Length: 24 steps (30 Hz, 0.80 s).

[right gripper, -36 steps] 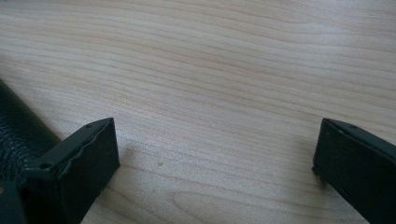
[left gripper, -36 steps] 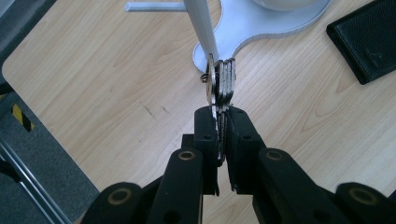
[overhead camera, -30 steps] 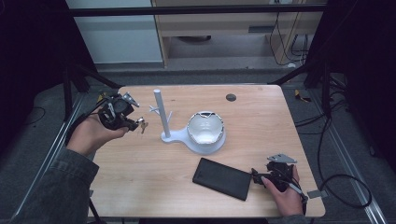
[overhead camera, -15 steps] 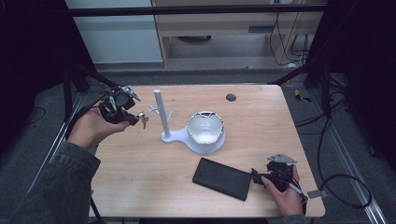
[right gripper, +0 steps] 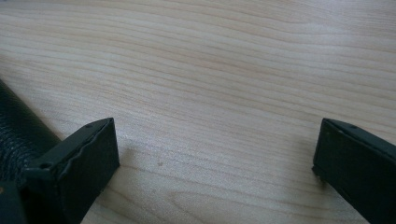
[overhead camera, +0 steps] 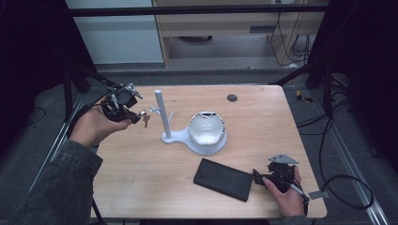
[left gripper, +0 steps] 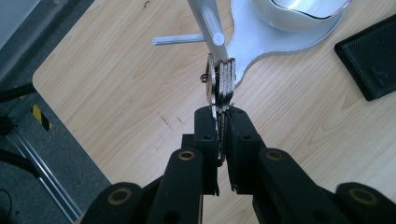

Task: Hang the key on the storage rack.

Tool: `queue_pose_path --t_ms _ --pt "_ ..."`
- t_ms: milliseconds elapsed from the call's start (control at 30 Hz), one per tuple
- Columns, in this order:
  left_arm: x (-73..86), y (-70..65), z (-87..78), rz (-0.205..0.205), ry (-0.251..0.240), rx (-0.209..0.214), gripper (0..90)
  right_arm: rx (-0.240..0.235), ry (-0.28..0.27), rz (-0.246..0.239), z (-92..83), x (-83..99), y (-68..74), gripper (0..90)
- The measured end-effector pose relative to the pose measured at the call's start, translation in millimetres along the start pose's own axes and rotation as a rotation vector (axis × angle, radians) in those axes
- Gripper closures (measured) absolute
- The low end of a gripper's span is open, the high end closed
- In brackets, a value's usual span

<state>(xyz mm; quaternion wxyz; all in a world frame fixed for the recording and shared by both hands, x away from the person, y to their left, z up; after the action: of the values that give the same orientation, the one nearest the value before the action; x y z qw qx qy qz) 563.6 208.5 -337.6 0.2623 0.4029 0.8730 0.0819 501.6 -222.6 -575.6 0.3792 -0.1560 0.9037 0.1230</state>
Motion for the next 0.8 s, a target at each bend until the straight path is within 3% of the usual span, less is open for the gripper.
queue_pose_path --t_ms 800 --pt "-12.0 0.4 -1.1 0.000 -0.009 -0.013 83.4 -0.001 0.000 0.000 0.0 0.0 0.1 0.4"
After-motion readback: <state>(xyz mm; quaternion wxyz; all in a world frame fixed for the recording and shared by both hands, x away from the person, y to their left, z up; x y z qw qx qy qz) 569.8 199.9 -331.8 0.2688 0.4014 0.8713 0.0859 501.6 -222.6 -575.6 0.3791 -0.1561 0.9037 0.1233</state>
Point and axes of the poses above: each handheld gripper's, and its own axes: z roughly forward along the jaws, x roughly out of its underside, y roughly to its left, the point moved 9 cm from there along z, roughly forward along the jaws, and after that the axes turned 9 degrees about -x, right-handed, at the moved point
